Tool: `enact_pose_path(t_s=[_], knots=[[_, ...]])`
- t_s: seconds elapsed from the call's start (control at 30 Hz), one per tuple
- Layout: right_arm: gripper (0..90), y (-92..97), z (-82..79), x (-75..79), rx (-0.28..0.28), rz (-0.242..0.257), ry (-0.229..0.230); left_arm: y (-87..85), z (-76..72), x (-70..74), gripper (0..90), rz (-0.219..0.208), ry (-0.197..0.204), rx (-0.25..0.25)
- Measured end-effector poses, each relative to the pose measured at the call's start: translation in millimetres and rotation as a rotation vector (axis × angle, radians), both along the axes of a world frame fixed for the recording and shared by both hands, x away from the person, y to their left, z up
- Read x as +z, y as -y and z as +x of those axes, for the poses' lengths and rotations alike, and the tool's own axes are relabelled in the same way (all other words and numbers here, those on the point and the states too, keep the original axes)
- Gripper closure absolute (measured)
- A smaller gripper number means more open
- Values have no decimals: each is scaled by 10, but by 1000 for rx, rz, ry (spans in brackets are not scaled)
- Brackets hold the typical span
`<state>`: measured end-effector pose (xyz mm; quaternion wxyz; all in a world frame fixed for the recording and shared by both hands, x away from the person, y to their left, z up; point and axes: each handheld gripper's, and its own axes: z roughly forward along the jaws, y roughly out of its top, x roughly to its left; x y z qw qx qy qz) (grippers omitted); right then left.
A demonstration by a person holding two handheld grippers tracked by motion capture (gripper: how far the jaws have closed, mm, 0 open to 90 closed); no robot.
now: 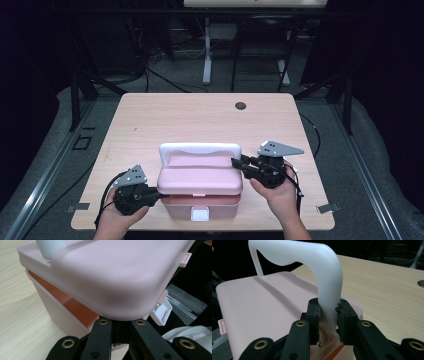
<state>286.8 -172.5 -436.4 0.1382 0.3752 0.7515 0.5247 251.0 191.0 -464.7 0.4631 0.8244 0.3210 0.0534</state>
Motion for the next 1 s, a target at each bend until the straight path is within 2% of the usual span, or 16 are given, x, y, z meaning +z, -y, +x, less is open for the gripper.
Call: enact_pose_path(t_s=[0.17, 0.33, 0.43, 0.6, 0.8, 0.83, 0.93, 1.0], knots=[[715, 21, -10, -11, -1, 11, -7, -19, -14, 36, 899, -3, 8, -1], [699, 66, -43, 19, -28, 7, 7, -7, -17, 24, 899, 2, 12, -2], [707, 127, -104, 68, -47, 12, 17, -12, -14, 34, 899, -10, 13, 3], [718, 258, -244, 121, -85, 16, 45, -2, -15, 44, 899, -2, 22, 4], [728, 339, -385, 36, -116, 14, 33, 3, -18, 56, 899, -1, 19, 4], [769, 351, -432, -11, -114, 18, 21, 2, -16, 64, 899, -2, 25, 7], [831, 330, -487, -92, -105, -19, 17, -1, -12, 78, 899, -6, 26, 11], [844, 305, -505, -164, -92, -36, -4, -5, -1, 103, 899, -7, 30, 6]])
